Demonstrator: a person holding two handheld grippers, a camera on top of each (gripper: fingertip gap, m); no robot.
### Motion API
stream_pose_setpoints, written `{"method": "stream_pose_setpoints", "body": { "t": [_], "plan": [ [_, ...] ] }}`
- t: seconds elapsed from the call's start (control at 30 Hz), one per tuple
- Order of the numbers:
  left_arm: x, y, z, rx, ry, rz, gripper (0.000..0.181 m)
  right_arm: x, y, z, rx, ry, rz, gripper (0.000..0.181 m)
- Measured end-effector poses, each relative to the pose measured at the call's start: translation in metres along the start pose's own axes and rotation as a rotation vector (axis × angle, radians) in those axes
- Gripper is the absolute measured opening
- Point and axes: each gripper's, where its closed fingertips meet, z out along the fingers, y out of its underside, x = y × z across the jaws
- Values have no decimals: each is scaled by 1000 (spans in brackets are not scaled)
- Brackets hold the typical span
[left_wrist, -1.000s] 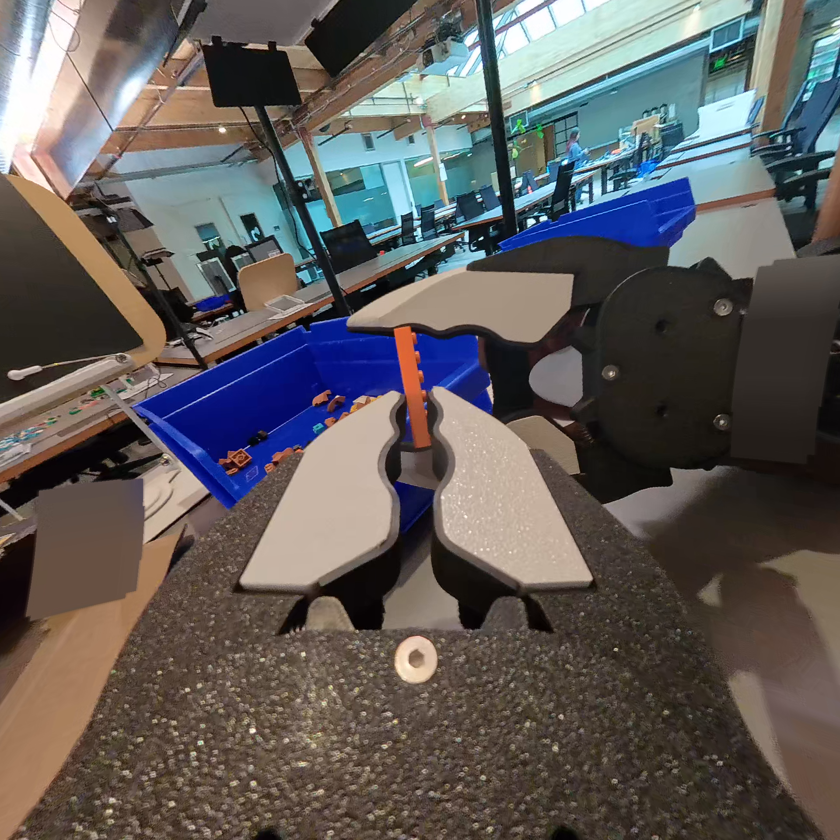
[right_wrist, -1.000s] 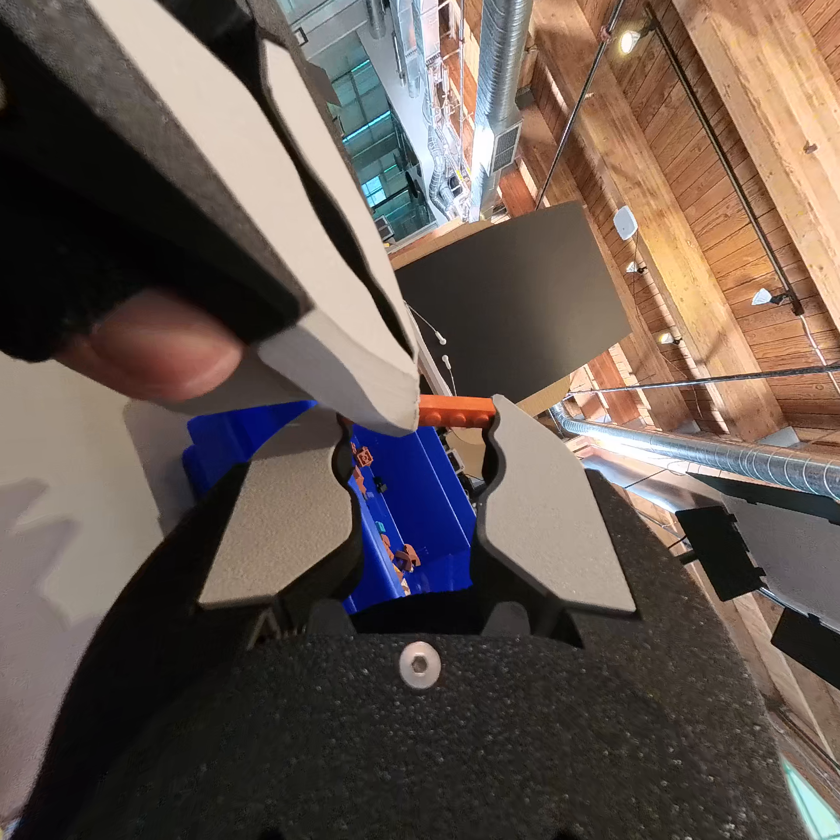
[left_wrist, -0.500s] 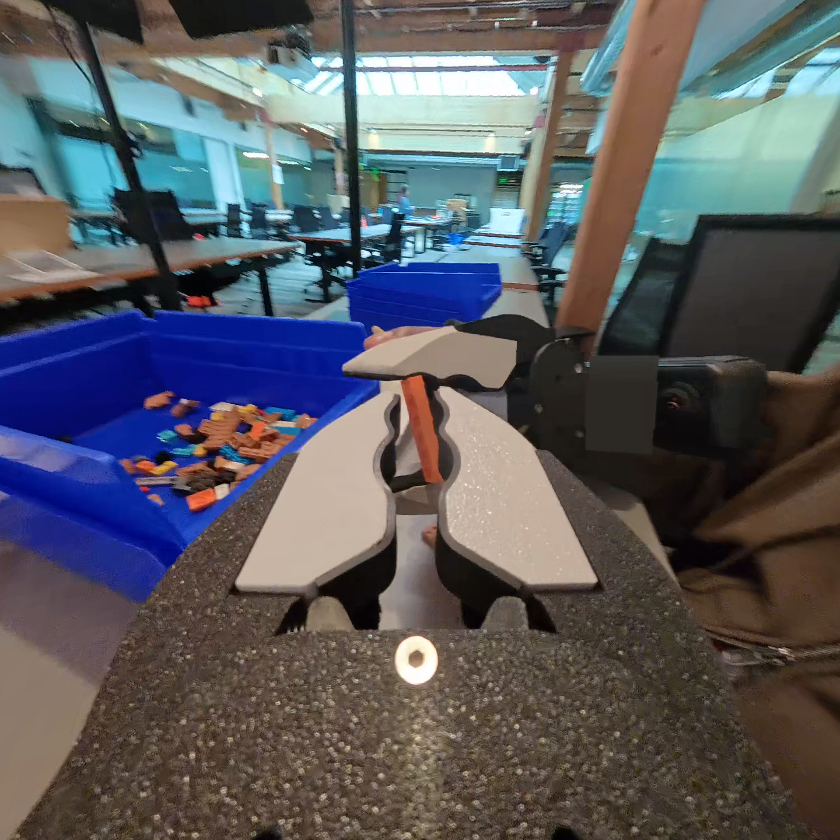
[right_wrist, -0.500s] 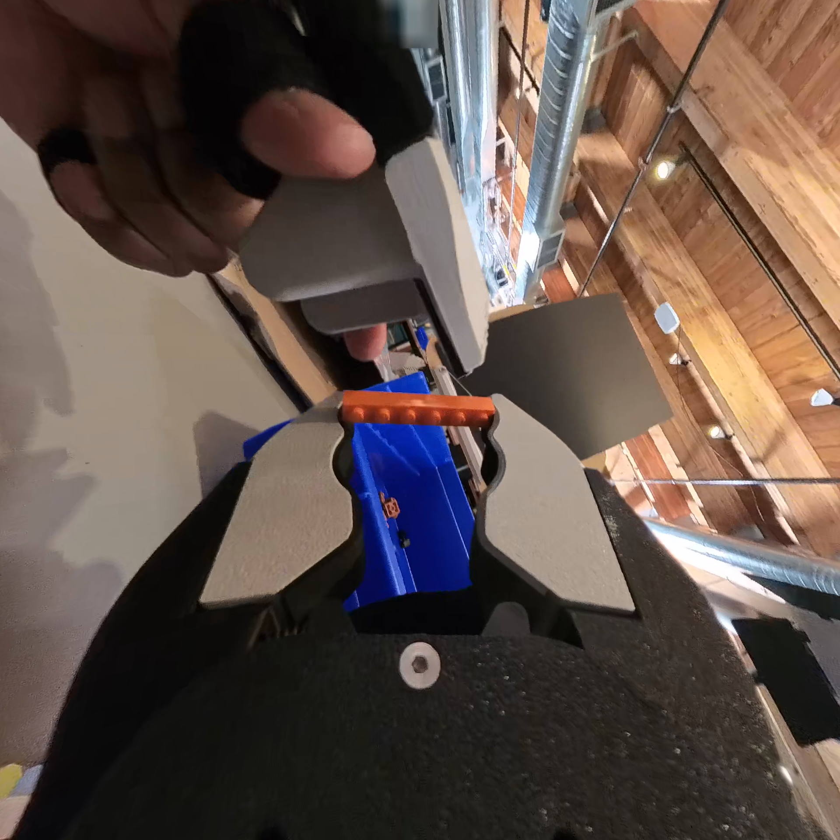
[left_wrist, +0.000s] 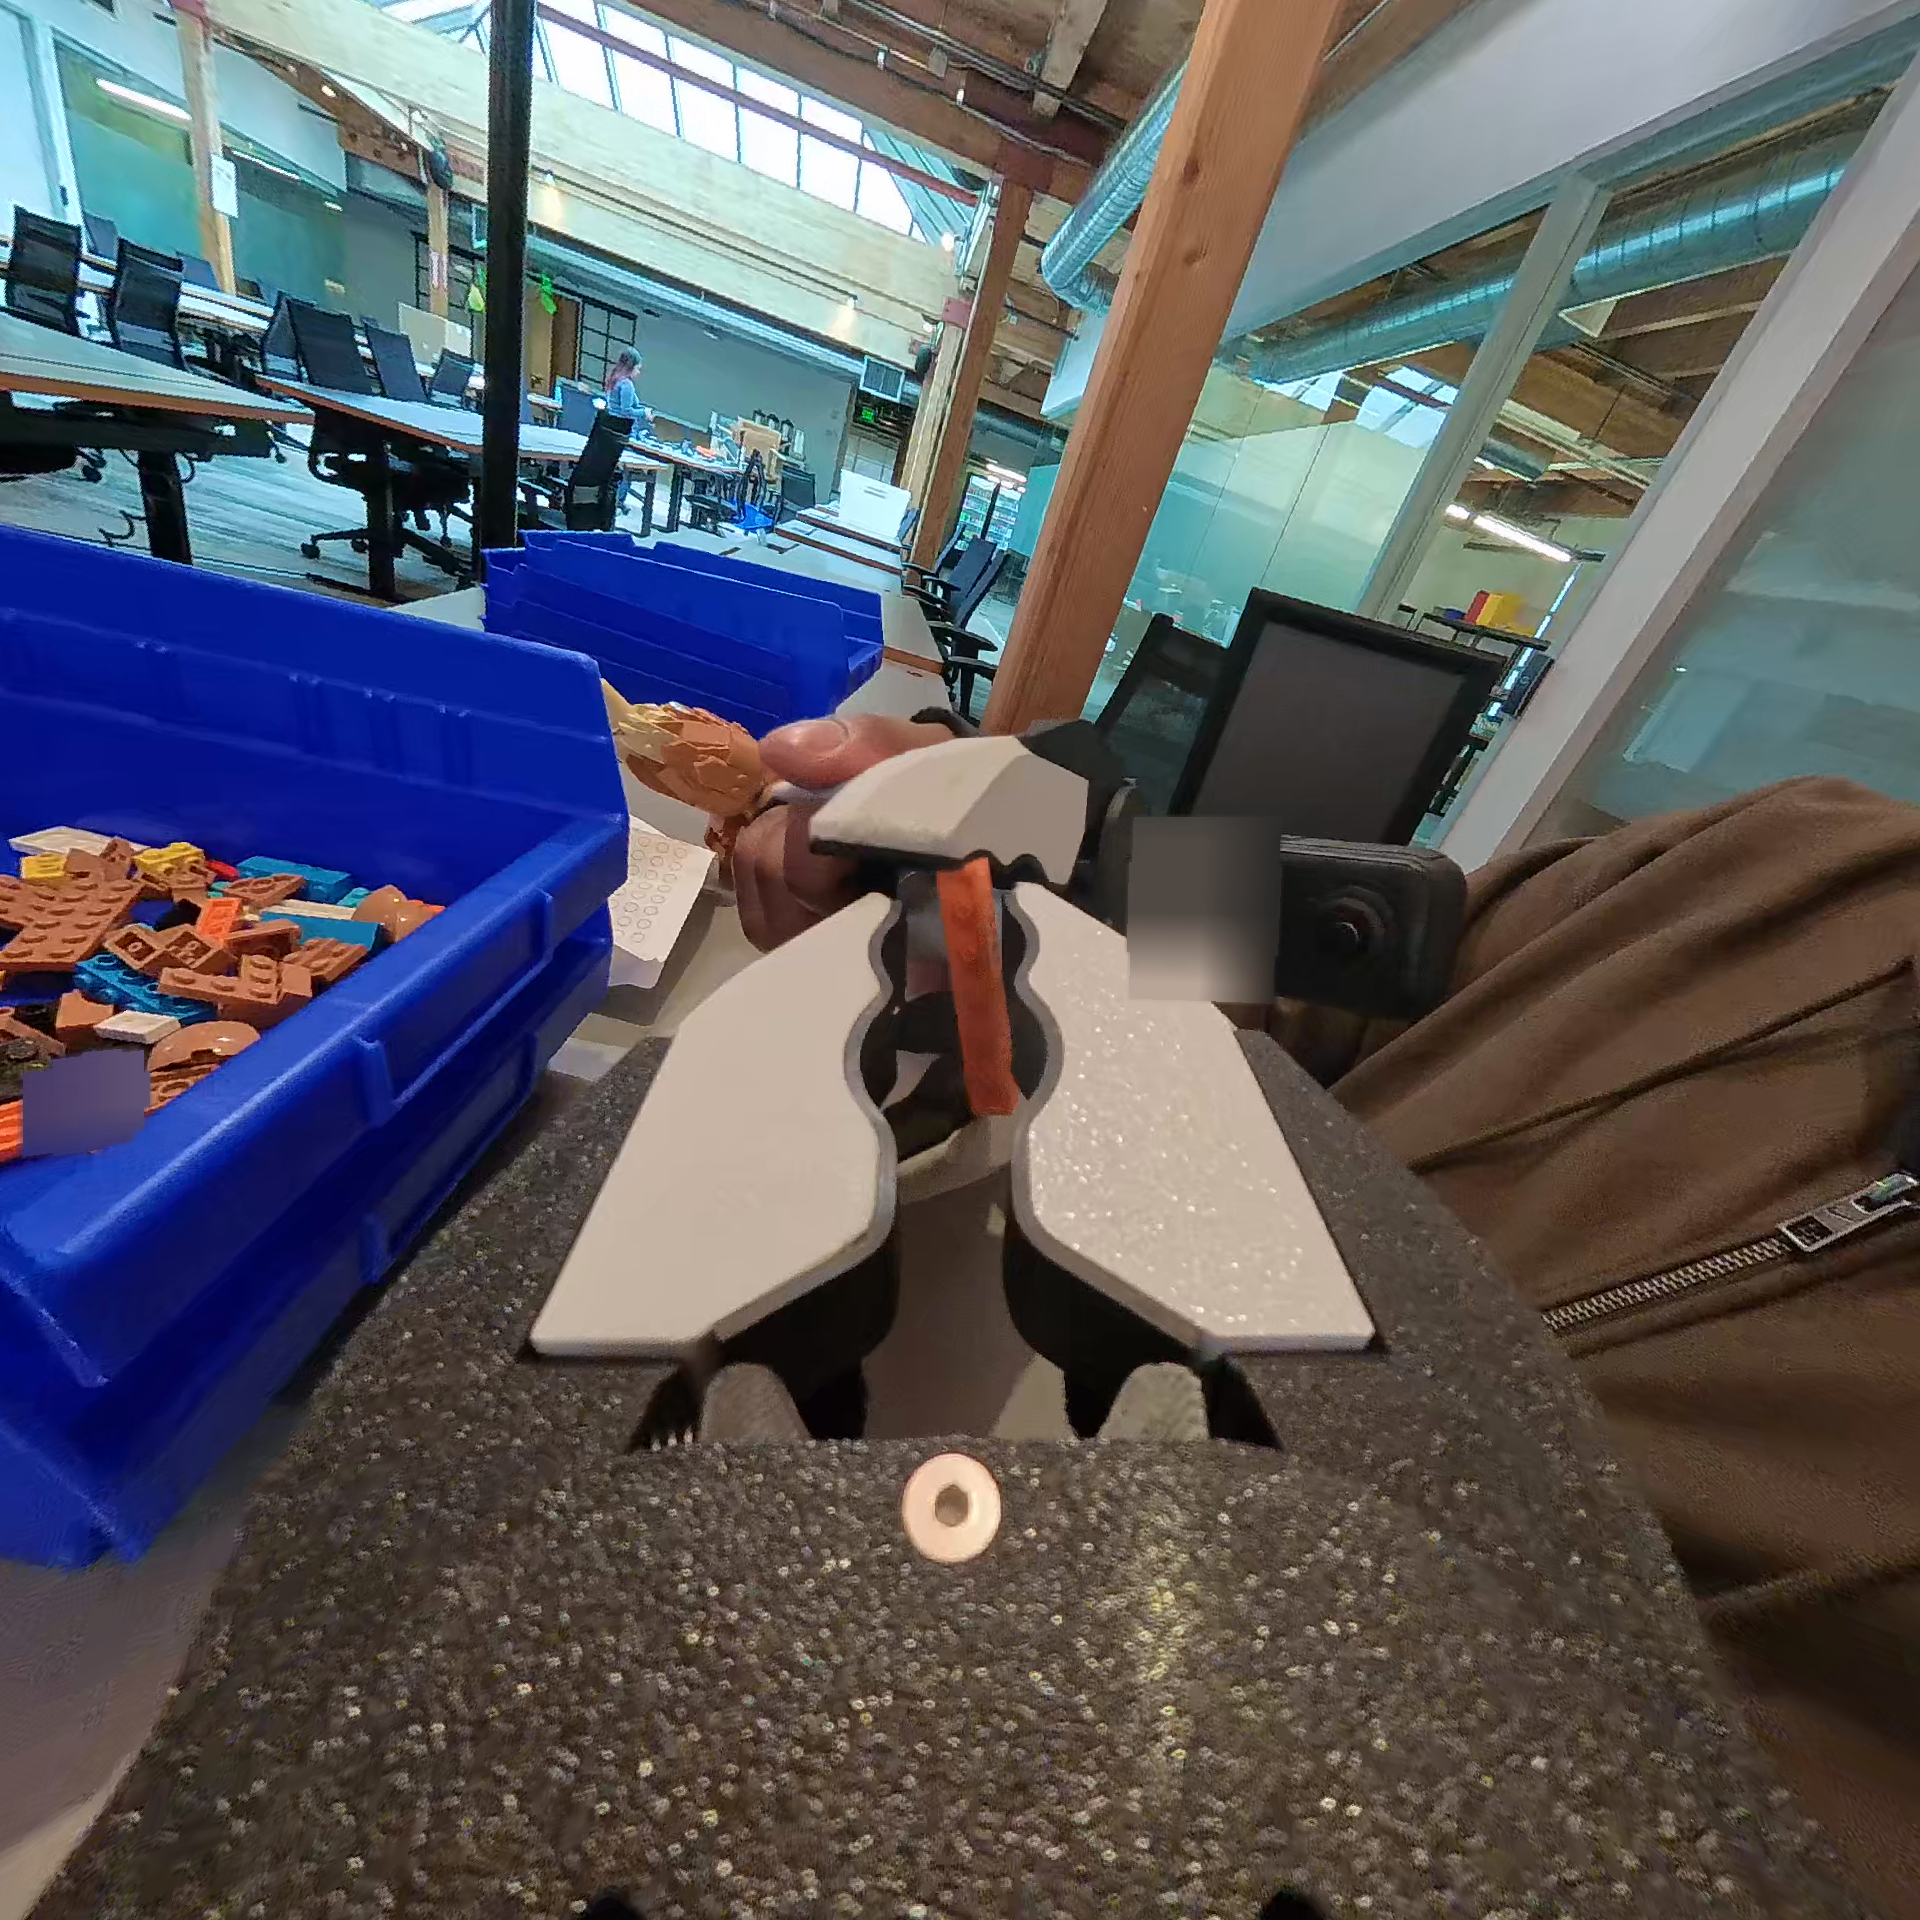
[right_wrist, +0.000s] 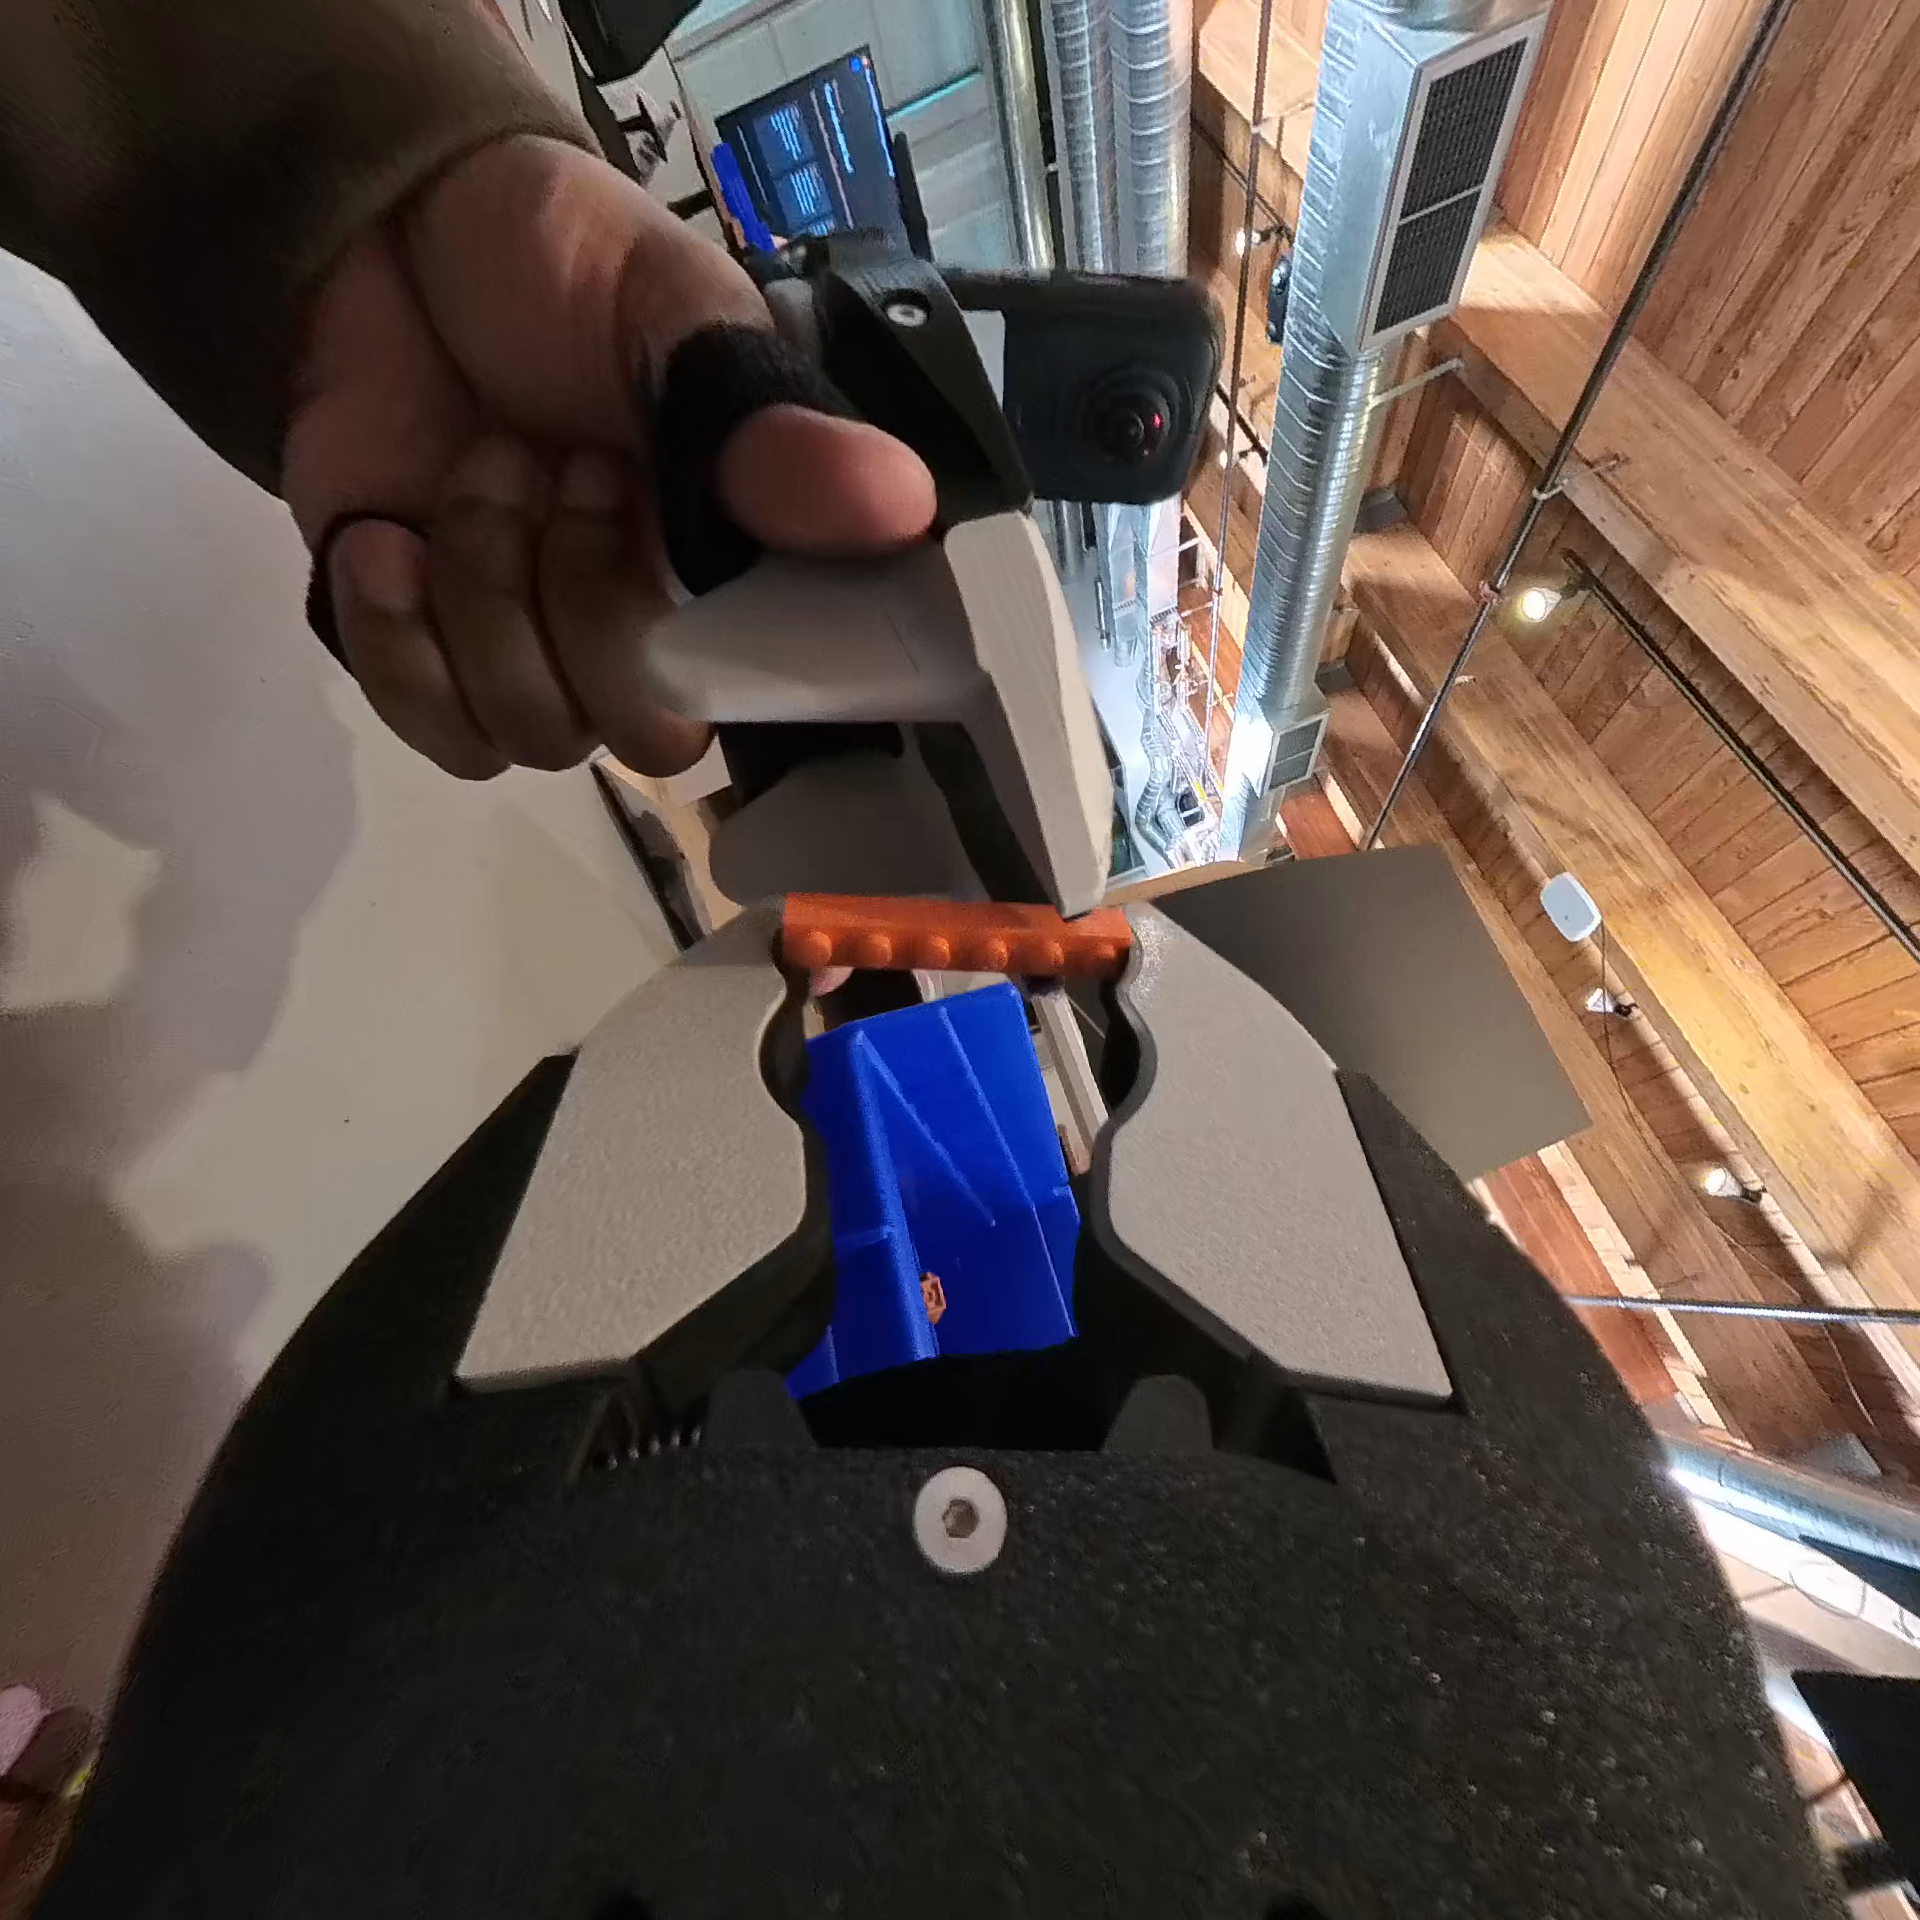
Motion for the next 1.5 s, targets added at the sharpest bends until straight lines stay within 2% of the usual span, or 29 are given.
{"method": "stream_pose_setpoints", "body": {
  "t": [0.2, 0.47, 1.07, 1.5],
  "plan": [
    [5, 2, 1, -9, 18, 20, 9, -6, -4, -1, 19, -27, -14, 55],
    [-8, -3, 4, -11, -179, 165, 8, 1, 1, 2, -86, 40, -56, 55],
    [-7, -17, 2, 18, -323, 346, 8, 14, 6, -2, -125, 105, -60, 57],
    [-10, -15, 1, -21, -353, 302, 8, 13, 5, -3, -138, 113, -106, 57]
  ]
}}
